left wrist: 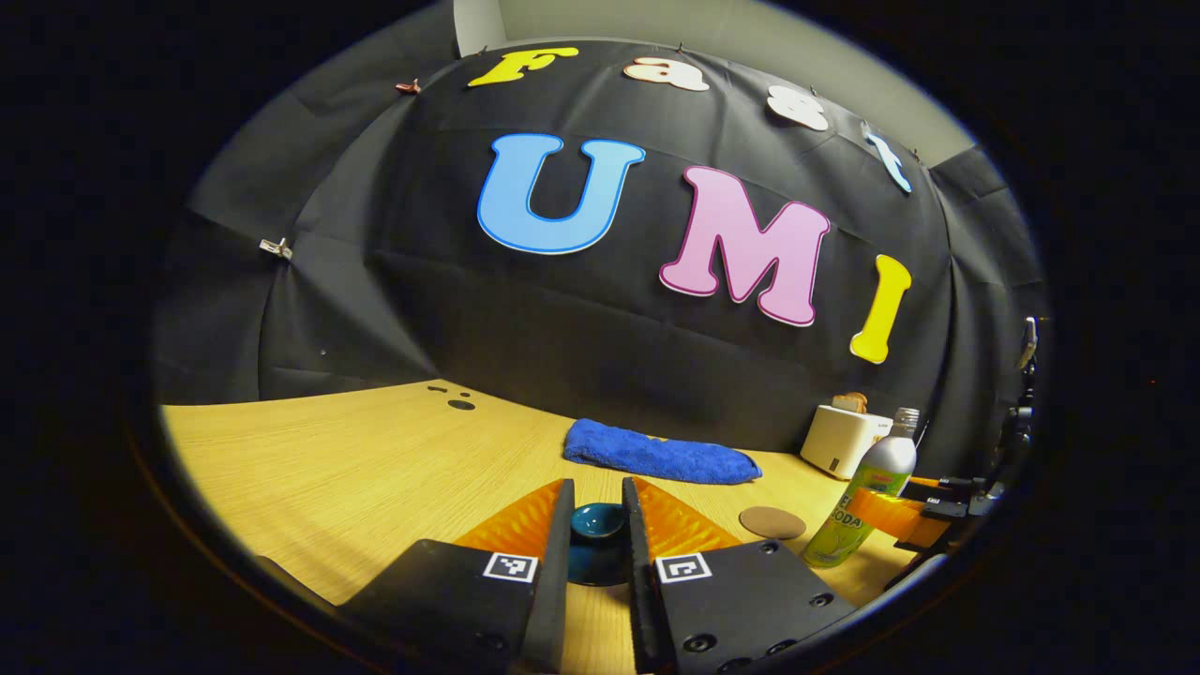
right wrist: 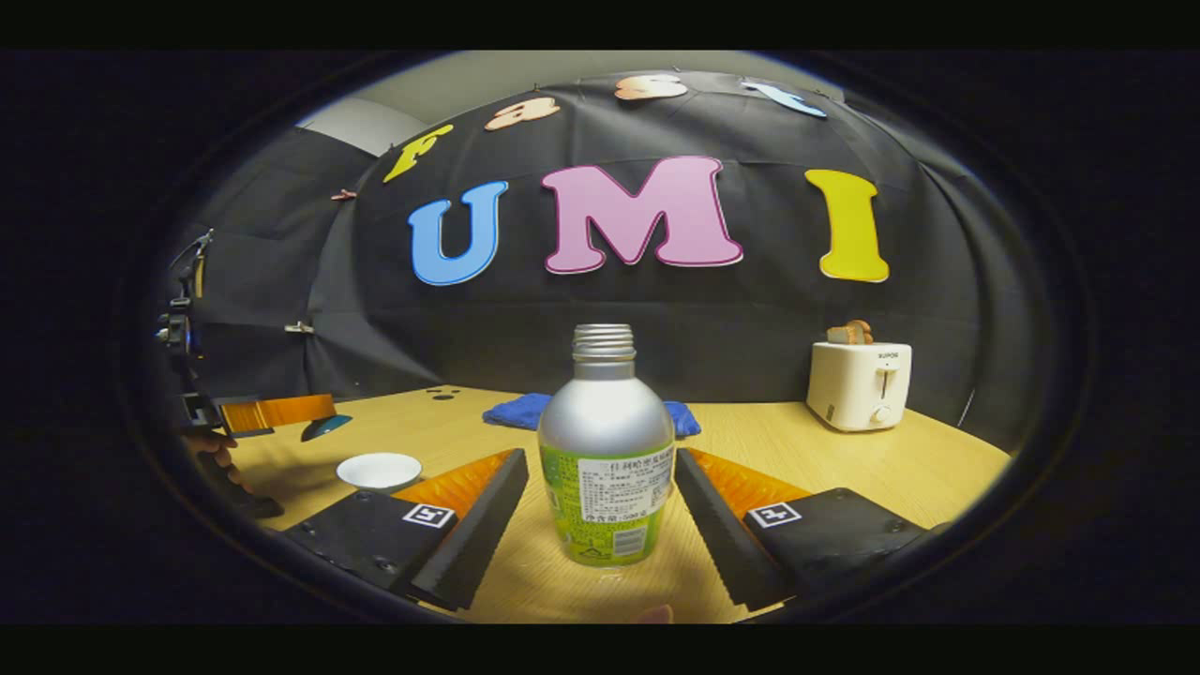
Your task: Open the teacup lid with one hand, grasp the water bottle and pour water into the teacup with the other hand; after pouring, place the water bottle on the coaster and then close the teacup lid.
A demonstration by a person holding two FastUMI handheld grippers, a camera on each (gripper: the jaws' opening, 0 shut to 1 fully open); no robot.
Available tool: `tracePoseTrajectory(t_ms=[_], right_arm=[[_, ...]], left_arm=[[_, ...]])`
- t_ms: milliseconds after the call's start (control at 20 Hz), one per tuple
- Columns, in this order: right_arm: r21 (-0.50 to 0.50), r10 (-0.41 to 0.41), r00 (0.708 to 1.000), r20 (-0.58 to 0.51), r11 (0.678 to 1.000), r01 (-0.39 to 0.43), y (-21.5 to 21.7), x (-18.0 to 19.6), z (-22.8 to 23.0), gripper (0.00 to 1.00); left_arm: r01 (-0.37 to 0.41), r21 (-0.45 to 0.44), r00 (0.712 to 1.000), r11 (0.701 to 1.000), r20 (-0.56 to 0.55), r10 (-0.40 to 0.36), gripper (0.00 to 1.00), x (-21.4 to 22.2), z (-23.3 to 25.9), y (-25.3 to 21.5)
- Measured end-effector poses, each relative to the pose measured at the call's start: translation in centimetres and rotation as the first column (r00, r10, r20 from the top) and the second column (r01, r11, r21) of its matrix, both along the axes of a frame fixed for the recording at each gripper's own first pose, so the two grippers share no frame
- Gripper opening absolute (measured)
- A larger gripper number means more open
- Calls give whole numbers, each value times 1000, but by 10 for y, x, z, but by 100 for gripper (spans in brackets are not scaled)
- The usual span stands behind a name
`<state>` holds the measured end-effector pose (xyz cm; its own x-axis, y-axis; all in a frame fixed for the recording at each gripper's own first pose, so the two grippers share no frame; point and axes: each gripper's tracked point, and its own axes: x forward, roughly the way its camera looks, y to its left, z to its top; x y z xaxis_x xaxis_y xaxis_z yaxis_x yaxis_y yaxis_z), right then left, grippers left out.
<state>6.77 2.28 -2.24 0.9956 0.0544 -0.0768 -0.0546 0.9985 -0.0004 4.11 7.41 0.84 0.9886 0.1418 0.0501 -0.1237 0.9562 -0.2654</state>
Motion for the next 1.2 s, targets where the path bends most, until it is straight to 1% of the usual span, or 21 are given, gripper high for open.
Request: tracePoseTrajectory(t_ms=[50,100,150,250,300,350,400,450,550,600,700,800,850,900,950,1000,1050,1100,1150,1200], right_arm=[[-2,-8,1000,-3,1000,8,-2,-2,0,96],[-4,0,1000,1,1000,0,0,-3,2,86],[0,16,1000,-1,1000,-16,4,0,1,82],[-16,28,1000,0,999,-28,6,-2,2,79],[-50,26,1000,3,998,-25,5,-1,3,79],[-117,12,1000,5,993,-12,3,-1,5,79],[-213,-4,1000,2,977,4,-3,3,6,79],[-328,-17,1000,2,945,17,-5,6,11,79],[-509,-22,1000,20,861,29,-1,9,18,79],[-573,-16,1000,27,819,28,4,9,20,79],[-664,14,1000,19,748,2,15,10,24,78],[-732,35,999,7,681,-19,26,14,26,78],[-769,41,999,5,639,-22,29,16,27,78],[-810,49,999,7,586,-23,31,18,29,77],[-853,59,998,15,521,-18,33,17,31,78],[-893,73,997,23,449,-12,38,18,33,75],[-926,87,996,23,377,-11,43,18,33,75],[-951,102,995,16,310,-17,45,20,30,77],[-967,119,993,4,253,-26,48,20,26,77],[-978,134,991,-8,204,-36,53,21,23,77]], left_arm=[[0,-3,1000,1000,11,0,31,-3,3,1],[0,-10,1000,1000,19,0,31,-4,4,3],[0,-23,1000,1000,23,1,31,-5,3,5],[-1,-50,999,999,33,2,31,-8,6,9],[-2,-55,999,998,35,4,31,-9,5,11],[-9,-50,1000,999,30,10,31,-10,5,15],[-22,-41,1000,999,20,23,31,-10,1,21],[-35,-34,999,999,11,35,31,-11,-1,27],[-44,-49,999,998,15,45,32,-14,2,34],[-42,-60,999,997,17,43,31,-16,3,36],[-45,-66,999,997,11,46,31,-15,0,41],[-42,-53,999,998,-2,42,32,-16,-3,40],[-34,-50,999,998,-5,34,31,-14,-3,37],[-32,-47,999,998,-9,31,31,-14,-3,36],[-31,-47,999,998,-11,30,32,-14,-4,36],[-29,-50,1000,998,-13,28,32,-13,-3,37],[-30,-55,999,998,-15,29,32,-13,-5,37],[-28,-60,999,998,-17,27,31,-13,-5,37],[-29,-59,999,998,-20,28,32,-13,-6,36],[-33,-56,999,998,-22,32,31,-14,-5,37]])
